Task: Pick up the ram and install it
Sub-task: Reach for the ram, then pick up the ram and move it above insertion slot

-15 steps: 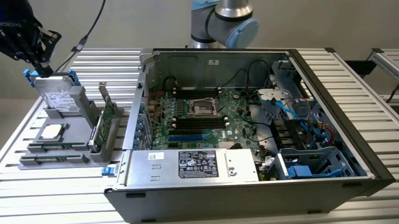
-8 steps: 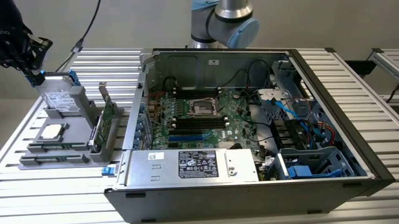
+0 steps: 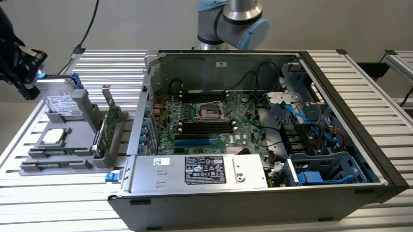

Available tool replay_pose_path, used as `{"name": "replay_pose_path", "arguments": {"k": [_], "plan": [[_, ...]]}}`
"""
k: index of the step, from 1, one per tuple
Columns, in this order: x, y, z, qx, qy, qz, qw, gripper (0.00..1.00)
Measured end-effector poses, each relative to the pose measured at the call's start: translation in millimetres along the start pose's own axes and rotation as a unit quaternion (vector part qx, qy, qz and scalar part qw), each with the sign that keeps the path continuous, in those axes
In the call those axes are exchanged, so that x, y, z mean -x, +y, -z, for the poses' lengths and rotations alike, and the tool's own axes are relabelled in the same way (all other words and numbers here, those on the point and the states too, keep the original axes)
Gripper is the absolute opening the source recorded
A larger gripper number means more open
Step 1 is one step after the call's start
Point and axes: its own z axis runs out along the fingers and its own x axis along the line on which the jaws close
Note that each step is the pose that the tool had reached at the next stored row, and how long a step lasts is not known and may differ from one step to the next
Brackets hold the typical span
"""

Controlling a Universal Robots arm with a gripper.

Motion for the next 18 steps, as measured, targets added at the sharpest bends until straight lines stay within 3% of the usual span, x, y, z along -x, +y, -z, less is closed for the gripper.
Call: {"name": "replay_pose_path", "arguments": {"k": [15,18], "plan": [[0.1,-0.9,0.1,-0.0001,0.0001,0.0,1.0,0.1],[0.0,-0.9,0.0,-0.0006,0.001,0.022,0.9998,0.1]]}}
